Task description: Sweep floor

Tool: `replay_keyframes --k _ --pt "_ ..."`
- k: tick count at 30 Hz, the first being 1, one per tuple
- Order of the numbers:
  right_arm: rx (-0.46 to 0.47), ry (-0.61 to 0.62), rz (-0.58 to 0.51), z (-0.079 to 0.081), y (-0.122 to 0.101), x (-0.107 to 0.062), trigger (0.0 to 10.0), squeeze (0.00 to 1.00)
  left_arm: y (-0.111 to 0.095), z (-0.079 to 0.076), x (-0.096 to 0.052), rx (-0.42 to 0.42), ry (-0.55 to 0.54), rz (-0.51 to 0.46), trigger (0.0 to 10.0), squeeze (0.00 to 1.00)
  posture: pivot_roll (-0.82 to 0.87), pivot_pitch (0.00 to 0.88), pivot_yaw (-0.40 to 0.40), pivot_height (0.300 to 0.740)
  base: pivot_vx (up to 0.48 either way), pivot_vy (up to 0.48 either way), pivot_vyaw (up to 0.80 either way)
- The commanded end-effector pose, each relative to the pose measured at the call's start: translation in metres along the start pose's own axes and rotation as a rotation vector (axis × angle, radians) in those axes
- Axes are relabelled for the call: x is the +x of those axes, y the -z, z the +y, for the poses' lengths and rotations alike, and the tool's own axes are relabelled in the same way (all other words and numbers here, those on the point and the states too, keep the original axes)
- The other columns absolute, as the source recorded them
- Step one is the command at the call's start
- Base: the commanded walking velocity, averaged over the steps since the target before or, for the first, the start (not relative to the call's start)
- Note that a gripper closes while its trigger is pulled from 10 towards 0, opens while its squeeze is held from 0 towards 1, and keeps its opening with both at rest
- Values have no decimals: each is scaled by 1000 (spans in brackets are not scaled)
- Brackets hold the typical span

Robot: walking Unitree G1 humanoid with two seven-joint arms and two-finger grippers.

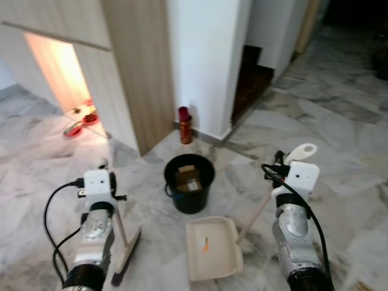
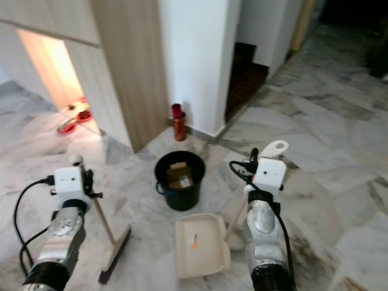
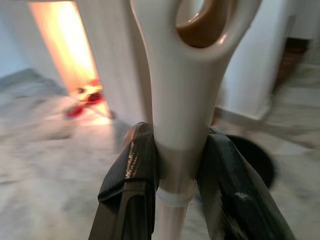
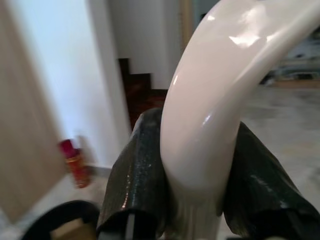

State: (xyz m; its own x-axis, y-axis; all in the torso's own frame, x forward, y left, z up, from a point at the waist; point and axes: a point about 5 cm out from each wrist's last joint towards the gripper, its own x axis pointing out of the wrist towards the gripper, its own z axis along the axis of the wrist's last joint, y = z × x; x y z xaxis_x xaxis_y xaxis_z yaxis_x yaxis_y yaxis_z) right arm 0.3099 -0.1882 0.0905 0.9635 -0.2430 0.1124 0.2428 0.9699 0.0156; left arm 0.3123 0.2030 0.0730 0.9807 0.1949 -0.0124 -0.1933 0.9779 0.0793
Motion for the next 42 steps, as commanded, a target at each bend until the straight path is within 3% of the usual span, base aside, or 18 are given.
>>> replay_keyframes --k 1,13,25,42 --pt "16 -13 -32 6 -7 3 10000 0 -9 2 5 4 -4 -38 10000 0 -7 0 10 740 0 -304 -800" --pt "10 -29 11 8 4 -1 10000 0 -7 -7 4 -24 37 -35 10000 0 -5 0 5 740 0 -47 -796" --pt "-4 -10 27 0 13 -4 10000 0 -15 -26 11 -47 108 -61 10000 0 -29 0 11 740 0 0 -767" --pt "-15 -18 5 0 11 -4 10000 0 -16 -38 16 -73 117 -54 10000 0 -58 0 -11 740 219 0 0"
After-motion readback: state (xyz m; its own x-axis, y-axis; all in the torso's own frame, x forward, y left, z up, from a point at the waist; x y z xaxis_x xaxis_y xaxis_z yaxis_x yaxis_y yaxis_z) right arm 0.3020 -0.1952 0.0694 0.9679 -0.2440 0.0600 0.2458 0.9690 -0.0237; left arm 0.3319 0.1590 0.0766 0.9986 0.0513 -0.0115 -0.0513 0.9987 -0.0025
